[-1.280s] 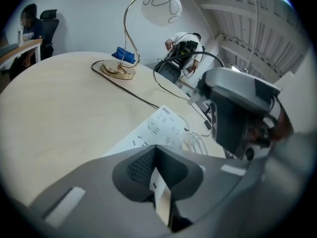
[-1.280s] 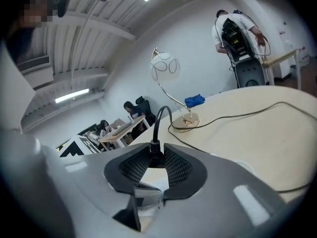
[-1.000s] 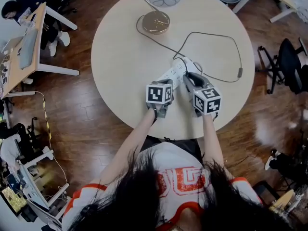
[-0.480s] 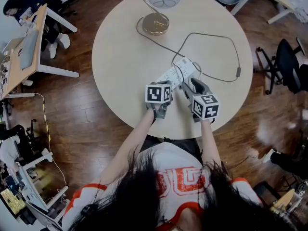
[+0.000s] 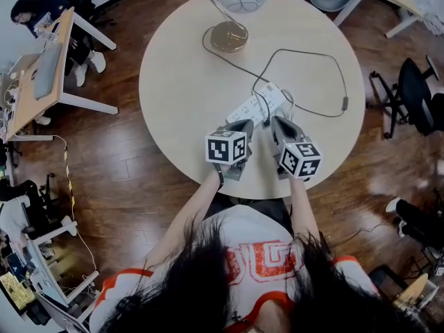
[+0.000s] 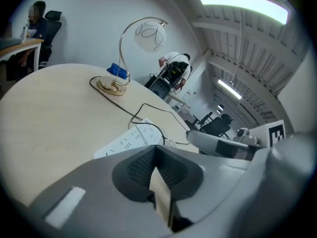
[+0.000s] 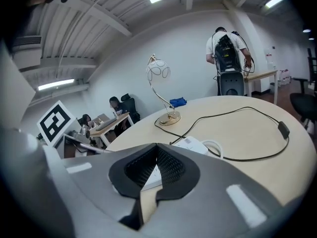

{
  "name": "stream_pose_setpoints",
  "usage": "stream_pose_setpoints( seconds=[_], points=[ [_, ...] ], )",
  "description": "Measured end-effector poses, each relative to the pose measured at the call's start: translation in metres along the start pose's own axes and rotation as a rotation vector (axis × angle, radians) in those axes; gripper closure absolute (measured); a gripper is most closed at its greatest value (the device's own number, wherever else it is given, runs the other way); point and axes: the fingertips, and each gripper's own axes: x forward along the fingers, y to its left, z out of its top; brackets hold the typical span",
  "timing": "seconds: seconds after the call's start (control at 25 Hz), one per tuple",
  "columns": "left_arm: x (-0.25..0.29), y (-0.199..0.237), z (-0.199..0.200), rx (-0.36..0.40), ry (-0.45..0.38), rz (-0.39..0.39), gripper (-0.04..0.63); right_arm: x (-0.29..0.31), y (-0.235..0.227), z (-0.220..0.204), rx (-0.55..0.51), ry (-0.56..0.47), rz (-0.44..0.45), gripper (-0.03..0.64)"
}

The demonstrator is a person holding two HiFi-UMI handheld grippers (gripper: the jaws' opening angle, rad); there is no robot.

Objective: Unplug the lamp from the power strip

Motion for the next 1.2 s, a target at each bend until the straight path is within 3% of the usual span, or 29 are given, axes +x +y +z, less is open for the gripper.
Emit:
stream_pose_setpoints(
  seconds=[0.6, 0.96, 1.2],
  points=[
    [-0.087, -0.046, 0.053, 0.072, -0.265, -0.113, 0.595, -0.016, 0.032, 0.025, 0.026, -0.118, -0.068, 0.617],
    [-0.109, -0.055, 0.064, 0.081, -0.309, -0.135, 0.595, -0.045, 0.046, 0.039, 0.06, -0.193, -0.075, 0.617],
    [-0.113, -0.057, 0.061, 0.093, -0.307, -0.147, 0.595, -0.049, 0.051, 0.035, 0.05, -0.189, -0.097, 0.617]
  ],
)
